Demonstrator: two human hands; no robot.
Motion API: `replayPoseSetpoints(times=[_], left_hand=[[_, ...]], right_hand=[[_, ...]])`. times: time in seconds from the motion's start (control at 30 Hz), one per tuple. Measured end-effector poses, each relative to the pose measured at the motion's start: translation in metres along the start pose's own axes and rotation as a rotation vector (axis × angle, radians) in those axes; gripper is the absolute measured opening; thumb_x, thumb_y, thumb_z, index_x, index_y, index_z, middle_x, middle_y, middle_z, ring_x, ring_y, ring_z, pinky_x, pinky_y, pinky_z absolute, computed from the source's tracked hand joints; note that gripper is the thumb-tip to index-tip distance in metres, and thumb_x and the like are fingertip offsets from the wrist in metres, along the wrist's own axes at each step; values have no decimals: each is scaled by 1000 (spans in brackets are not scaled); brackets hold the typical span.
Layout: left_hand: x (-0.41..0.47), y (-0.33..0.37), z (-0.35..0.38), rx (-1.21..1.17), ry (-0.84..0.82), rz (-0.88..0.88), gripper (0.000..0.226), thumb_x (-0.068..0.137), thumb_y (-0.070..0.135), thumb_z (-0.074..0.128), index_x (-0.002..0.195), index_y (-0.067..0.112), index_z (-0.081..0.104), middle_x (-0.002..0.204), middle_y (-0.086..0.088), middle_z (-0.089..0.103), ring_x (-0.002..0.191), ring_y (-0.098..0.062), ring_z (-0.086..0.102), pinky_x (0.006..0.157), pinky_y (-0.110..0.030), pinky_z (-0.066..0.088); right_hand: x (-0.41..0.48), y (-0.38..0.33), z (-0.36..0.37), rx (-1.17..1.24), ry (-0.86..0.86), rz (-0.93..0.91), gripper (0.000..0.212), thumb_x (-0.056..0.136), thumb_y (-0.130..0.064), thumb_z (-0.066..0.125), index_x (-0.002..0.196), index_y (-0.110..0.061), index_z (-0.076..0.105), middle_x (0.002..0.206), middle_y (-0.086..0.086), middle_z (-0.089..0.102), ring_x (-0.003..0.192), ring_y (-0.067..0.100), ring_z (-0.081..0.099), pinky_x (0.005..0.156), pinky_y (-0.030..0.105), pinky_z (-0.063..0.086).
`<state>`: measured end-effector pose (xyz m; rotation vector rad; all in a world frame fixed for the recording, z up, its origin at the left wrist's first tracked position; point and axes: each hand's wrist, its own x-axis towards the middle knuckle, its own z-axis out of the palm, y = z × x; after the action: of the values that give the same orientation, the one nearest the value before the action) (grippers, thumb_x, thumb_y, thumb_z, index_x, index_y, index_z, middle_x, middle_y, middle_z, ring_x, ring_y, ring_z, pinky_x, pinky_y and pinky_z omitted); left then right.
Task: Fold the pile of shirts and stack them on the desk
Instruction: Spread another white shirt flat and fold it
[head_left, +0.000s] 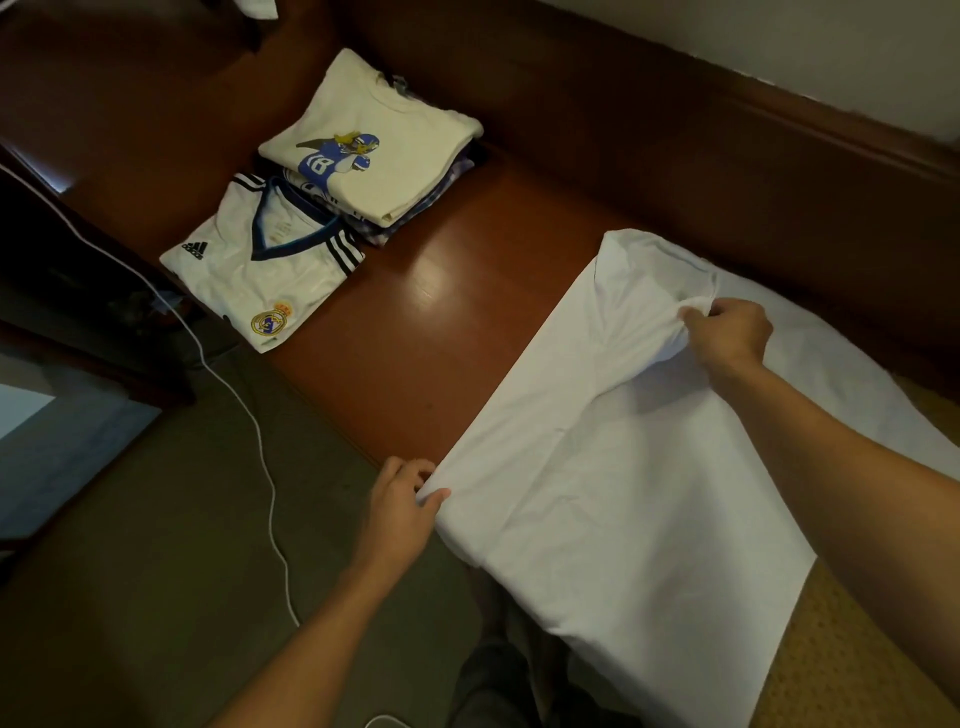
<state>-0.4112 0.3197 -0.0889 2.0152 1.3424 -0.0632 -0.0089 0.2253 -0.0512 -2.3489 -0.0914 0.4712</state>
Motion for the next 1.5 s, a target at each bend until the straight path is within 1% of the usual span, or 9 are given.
replayPoseSetpoints(times=[0.13, 0.33, 0.43, 0.63, 0.8, 0.97, 1.13, 1.27, 1.5], left_hand=[[7, 11, -1, -2, 24, -16, 16, 90, 32, 75, 97, 28, 61, 106, 11, 49, 93, -7, 56, 88, -33, 57], [14, 2, 9, 230, 95, 217, 43, 94, 47, 64, 133, 31, 57, 141, 7, 47, 124, -13, 43, 105, -36, 40], [28, 1, 20, 385, 74, 417, 51, 104, 45, 47, 152, 35, 38, 165, 11, 23, 152, -14, 18, 119, -48, 20], [58, 14, 30, 717, 54, 466, 69, 97, 49, 45, 160, 30, 23, 167, 5, 18, 156, -29, 9, 114, -76, 10], [75, 17, 23, 648, 96, 448, 58, 103, 51, 23, 158, 34, 28, 169, 2, 17, 157, -27, 6, 119, -68, 4], [84, 9, 17, 663, 54, 592, 58, 105, 52, 18, 159, 33, 28, 168, 9, 16, 156, -24, 15, 119, -64, 5], [87, 1, 14, 682, 22, 611, 60, 104, 55, 22, 160, 34, 22, 169, 11, 13, 156, -21, 12, 118, -67, 6], [89, 3, 12, 654, 10, 617, 60, 102, 56, 24, 159, 35, 26, 168, 12, 17, 156, -21, 15, 119, -65, 4], [92, 8, 13, 450, 75, 611, 51, 97, 51, 44, 146, 38, 47, 158, 16, 38, 150, -12, 28, 121, -65, 13]], right_hand=[[6, 3, 0, -217, -45, 116, 41, 96, -30, 69, 126, -2, 60, 126, 18, 62, 107, 36, 63, 96, 41, 52], [13, 6, 11, -472, 50, -192, 46, 98, -29, 65, 139, -12, 53, 140, 16, 49, 119, 37, 57, 94, 44, 51], [21, 1, 25, -624, -79, -397, 48, 100, -35, 61, 144, -20, 51, 147, 11, 49, 128, 34, 51, 103, 45, 47], [36, -2, 47, -967, -219, -496, 63, 102, -53, 44, 158, -32, 24, 165, 4, 21, 144, 34, 31, 114, 46, 35], [55, -29, 56, -786, -55, -472, 48, 103, -43, 48, 144, -18, 51, 149, 11, 49, 135, 32, 44, 110, 44, 37], [83, -66, 71, -561, -117, -360, 53, 100, -50, 54, 140, -16, 55, 149, 12, 49, 138, 34, 42, 112, 48, 37], [99, -74, 65, -215, -43, -281, 20, 98, -30, 64, 113, -17, 61, 116, 7, 65, 113, 31, 61, 105, 49, 47], [103, -61, 61, -473, -79, -223, 34, 100, -32, 60, 129, -15, 60, 134, 11, 61, 126, 35, 55, 110, 48, 36], [104, -69, 71, -548, 44, -457, 52, 99, -50, 55, 136, -13, 57, 138, 13, 58, 126, 34, 53, 105, 44, 41]])
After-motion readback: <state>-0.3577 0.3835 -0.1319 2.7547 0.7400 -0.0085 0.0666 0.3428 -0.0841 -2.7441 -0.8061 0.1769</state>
